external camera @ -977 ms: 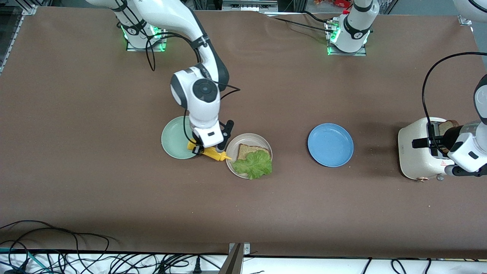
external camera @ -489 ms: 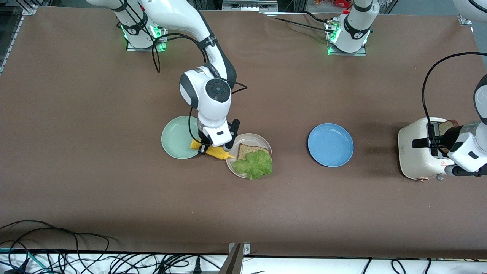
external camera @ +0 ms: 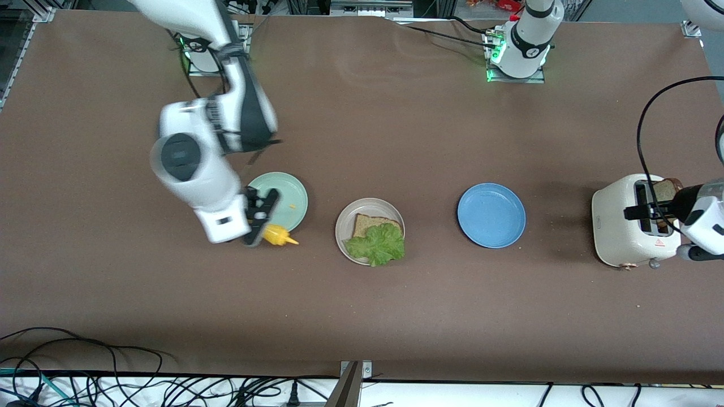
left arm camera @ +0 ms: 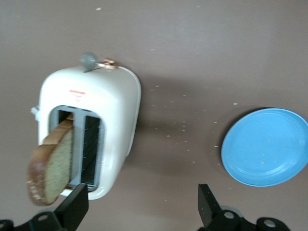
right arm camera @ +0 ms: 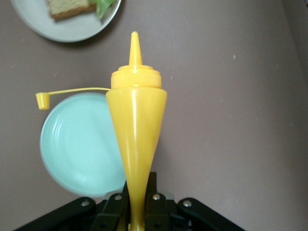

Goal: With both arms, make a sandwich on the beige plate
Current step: 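Carry the mustard back while the left gripper reaches the toaster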

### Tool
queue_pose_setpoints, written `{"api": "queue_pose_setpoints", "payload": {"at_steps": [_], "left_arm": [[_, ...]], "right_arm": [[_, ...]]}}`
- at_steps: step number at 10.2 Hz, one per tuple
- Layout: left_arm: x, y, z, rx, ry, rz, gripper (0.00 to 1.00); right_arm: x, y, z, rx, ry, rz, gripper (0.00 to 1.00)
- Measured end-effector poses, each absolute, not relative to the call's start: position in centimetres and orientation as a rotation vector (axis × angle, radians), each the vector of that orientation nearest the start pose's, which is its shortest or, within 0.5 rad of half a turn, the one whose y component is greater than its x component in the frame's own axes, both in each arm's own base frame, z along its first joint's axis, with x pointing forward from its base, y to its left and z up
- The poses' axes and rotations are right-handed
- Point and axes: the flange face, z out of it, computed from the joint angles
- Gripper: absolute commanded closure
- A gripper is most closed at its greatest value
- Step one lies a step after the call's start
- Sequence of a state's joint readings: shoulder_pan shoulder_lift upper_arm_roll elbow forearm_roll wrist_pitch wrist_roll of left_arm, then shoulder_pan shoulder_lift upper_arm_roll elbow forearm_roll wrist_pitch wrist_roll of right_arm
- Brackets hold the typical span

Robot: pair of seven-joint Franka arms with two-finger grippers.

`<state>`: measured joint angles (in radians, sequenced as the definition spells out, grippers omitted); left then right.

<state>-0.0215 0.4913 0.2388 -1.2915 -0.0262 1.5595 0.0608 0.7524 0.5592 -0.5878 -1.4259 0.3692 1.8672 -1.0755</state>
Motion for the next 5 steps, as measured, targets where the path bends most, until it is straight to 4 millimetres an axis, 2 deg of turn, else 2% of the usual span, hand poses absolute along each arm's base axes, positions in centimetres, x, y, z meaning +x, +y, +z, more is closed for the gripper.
{"api": "queue_pose_setpoints", "payload": {"at_steps": [2, 4, 5], "left_arm": [[66.1, 14.6, 45.8, -3.049, -0.295, 0.321, 0.00], [65.8, 16.3, 45.4, -3.052, -0.319, 0.236, 0.00], [65.2, 16.7, 44.5, -3.041, -0.301, 0.193, 0.00]], "right_arm": [[66.8, 11.8, 42.2, -2.342, -1.683, -0.028, 1.00], [65.5, 4.0, 41.3, -2.171, -1.637, -0.087, 1.00], [64.2, 0.7, 40.1, -2.099, -1.614, -0.134, 1.00]]}}
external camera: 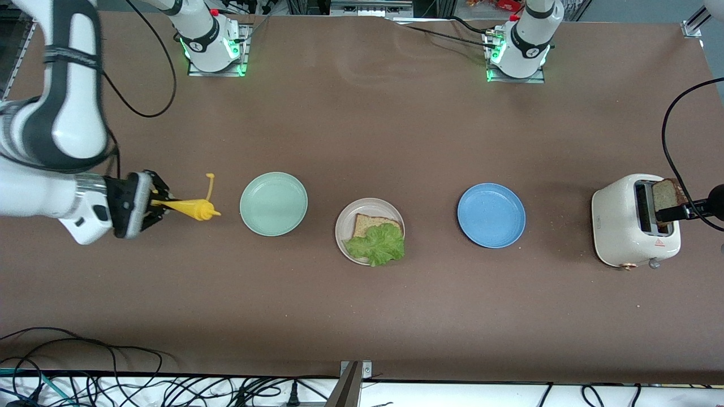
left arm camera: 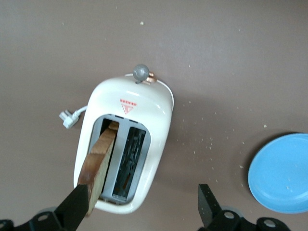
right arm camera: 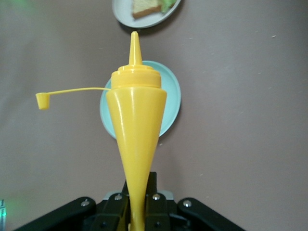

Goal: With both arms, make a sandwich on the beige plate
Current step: 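Carry the mustard back while the left gripper reaches the toaster, then lower the mustard with the right gripper while the left gripper grasps toast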

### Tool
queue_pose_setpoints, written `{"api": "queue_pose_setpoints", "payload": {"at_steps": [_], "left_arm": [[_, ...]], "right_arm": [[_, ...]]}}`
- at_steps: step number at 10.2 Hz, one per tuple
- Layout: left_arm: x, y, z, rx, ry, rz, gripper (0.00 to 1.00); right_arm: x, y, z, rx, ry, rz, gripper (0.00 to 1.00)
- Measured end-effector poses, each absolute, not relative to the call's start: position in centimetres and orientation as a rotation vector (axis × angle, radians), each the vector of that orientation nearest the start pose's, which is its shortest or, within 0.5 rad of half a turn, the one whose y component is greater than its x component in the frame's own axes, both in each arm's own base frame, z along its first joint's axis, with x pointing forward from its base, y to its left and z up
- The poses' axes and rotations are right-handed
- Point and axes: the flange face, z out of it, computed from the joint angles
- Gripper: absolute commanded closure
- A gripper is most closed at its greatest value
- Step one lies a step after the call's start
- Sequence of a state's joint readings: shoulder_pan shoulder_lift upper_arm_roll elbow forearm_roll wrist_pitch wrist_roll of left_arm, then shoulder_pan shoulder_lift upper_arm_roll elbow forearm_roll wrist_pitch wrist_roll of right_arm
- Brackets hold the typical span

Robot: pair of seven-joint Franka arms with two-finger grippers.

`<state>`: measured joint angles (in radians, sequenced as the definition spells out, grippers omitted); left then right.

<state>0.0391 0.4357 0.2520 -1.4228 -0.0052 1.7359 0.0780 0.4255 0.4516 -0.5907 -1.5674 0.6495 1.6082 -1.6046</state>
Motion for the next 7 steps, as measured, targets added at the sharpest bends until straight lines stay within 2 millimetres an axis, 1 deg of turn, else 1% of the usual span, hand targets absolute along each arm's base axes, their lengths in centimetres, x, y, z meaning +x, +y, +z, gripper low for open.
{"api": "queue_pose_setpoints", "payload": {"at_steps": [1, 2, 4, 5, 6, 7], "left_arm": [[64.1, 17.2, 43.3, -3.017, -0.277, 0.154, 0.00], [62.7, 18.0, 41.9, -3.009, -0.269, 0.111, 0.00], [59.5, 20.2, 39.4, -3.027, -0.230, 0.093, 0.00], [58.4, 21.3, 38.7, -3.033, -0.217, 0.093, 0.22], [57.8, 22.0, 38.2, -3.035, -0.218, 0.092, 0.60], [57.5, 22.1, 37.8, -3.038, -0.215, 0.097, 0.89]], "right_arm": [[62.2, -2.6, 38.3, -2.026, -1.593, -0.190, 1.00], [59.9, -5.8, 36.2, -1.952, -1.603, -0.244, 1.00], [55.6, -11.1, 32.6, -1.835, -1.641, -0.364, 1.00], [53.4, -13.3, 30.6, -1.795, -1.626, -0.442, 1.00], [51.1, -15.2, 28.4, -1.758, -1.594, -0.525, 1.00], [49.2, -17.0, 26.2, -1.719, -1.552, -0.615, 1.00]]}}
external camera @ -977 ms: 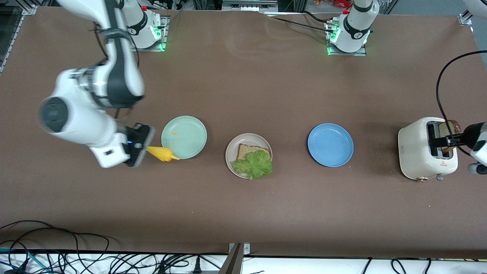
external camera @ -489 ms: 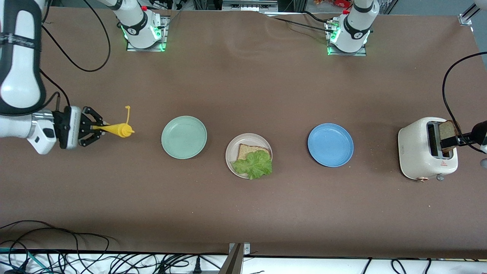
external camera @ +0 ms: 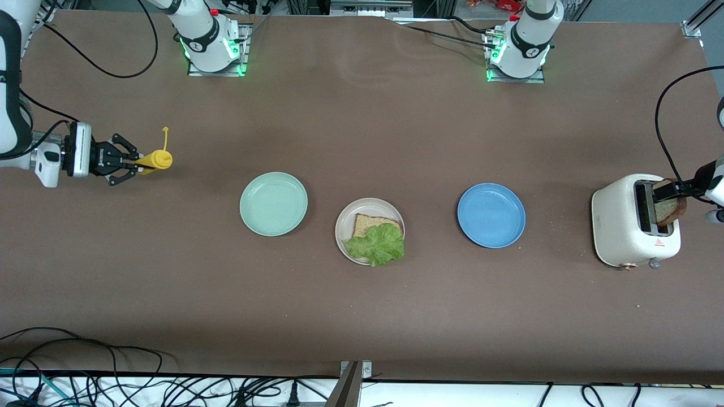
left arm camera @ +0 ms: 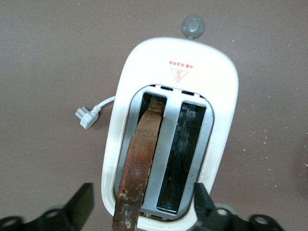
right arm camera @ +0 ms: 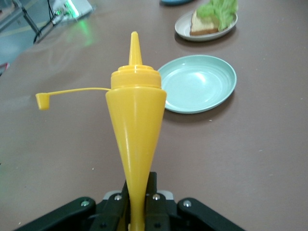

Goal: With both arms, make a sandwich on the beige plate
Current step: 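Lower the mustard with the right gripper while the left gripper grasps toast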

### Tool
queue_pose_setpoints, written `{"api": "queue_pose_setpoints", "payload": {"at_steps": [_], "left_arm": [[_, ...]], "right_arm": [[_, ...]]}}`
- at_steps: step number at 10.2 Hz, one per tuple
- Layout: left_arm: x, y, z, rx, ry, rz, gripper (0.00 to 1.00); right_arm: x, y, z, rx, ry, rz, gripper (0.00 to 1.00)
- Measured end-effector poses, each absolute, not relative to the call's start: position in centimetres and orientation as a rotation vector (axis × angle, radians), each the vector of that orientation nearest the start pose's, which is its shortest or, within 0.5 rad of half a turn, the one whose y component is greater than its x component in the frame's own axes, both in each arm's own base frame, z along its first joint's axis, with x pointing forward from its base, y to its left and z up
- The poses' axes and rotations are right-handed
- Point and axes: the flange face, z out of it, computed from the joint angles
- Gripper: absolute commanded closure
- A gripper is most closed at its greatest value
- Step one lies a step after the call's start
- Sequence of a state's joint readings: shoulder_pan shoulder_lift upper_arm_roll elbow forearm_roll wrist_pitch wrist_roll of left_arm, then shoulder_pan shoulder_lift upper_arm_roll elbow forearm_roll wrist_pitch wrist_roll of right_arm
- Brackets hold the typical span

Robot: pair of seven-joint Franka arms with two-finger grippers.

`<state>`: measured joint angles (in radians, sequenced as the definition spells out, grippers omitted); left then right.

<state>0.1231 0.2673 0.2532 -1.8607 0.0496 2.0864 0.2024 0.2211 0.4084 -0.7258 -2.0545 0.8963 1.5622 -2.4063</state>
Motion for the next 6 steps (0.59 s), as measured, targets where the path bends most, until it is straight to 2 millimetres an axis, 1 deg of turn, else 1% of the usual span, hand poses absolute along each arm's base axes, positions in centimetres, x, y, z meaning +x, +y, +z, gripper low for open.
{"api": "queue_pose_setpoints", "payload": {"at_steps": [1, 2, 4, 5, 6], "left_arm": [[57.3, 22.1, 37.5, -3.039, -0.215, 0.101, 1.00], [57.3, 22.2, 37.5, -3.041, -0.193, 0.101, 1.00], [56.9, 22.9, 37.8, -3.050, -0.060, 0.100, 1.00], [56.8, 23.4, 38.1, -3.051, -0.015, 0.095, 1.00], [56.9, 23.6, 38.7, -3.049, 0.005, 0.081, 1.00]], "right_arm": [[48.0, -18.2, 24.1, -1.682, -1.500, -0.709, 1.00], [47.4, -18.7, 21.7, -1.644, -1.440, -0.784, 1.00], [47.1, -17.7, 17.5, -1.579, -1.389, -0.857, 1.00], [47.3, -17.1, 16.0, -1.559, -1.388, -0.872, 1.00], [47.6, -16.4, 14.9, -1.542, -1.388, -0.889, 1.00]]}}
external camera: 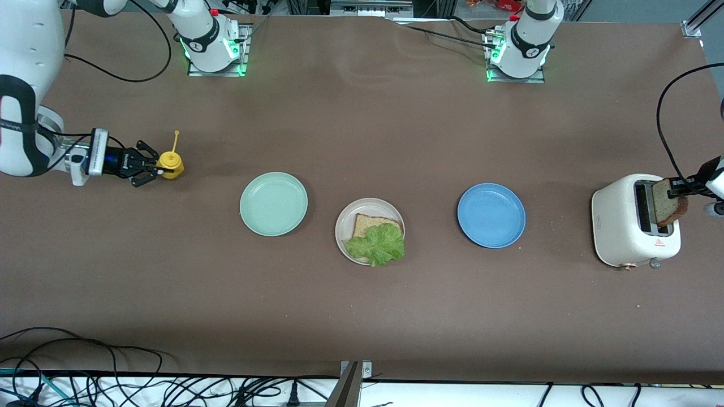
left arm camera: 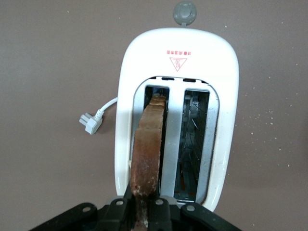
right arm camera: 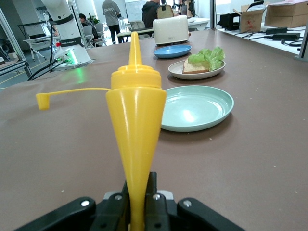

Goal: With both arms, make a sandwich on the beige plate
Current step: 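Lower the mustard with the right gripper while the left gripper grasps toast, then carry the toast to the plate while the right gripper releases the mustard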

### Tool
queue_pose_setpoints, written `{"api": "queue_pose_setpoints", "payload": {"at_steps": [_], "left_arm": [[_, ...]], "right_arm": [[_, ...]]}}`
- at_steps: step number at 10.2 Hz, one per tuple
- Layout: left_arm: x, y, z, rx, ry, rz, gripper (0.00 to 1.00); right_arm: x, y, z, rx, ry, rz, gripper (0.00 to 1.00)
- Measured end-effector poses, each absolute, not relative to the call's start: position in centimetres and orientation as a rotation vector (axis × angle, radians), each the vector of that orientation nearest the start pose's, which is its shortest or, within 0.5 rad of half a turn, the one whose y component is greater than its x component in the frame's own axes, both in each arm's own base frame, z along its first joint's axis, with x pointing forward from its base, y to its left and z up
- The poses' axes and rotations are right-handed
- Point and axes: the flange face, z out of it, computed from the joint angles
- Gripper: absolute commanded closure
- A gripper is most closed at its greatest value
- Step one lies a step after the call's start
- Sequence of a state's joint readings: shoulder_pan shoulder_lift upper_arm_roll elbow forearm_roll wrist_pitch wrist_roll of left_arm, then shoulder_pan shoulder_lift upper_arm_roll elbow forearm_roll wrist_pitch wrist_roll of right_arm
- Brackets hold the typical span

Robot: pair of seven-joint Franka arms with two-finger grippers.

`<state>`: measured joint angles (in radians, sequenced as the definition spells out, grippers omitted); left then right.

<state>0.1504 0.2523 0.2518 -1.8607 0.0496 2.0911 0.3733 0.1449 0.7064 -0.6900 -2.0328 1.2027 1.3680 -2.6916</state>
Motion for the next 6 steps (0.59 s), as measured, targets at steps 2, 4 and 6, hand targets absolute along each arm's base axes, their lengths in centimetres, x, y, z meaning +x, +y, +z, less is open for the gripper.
{"api": "queue_pose_setpoints", "payload": {"at_steps": [2, 4, 6], "left_arm": [[57.8, 23.2, 41.0, -3.043, 0.025, 0.050, 1.00], [58.8, 22.0, 44.5, -3.051, 0.055, 0.079, 1.00], [60.4, 19.5, 49.2, -3.047, 0.117, 0.059, 1.00]], "right_arm": [[48.1, -15.3, 13.5, -1.519, -1.383, -0.915, 1.00], [48.3, -15.4, 12.3, -1.493, -1.349, -0.937, 1.00], [47.6, -16.3, 10.4, -1.450, -1.267, -0.975, 1.00]]}}
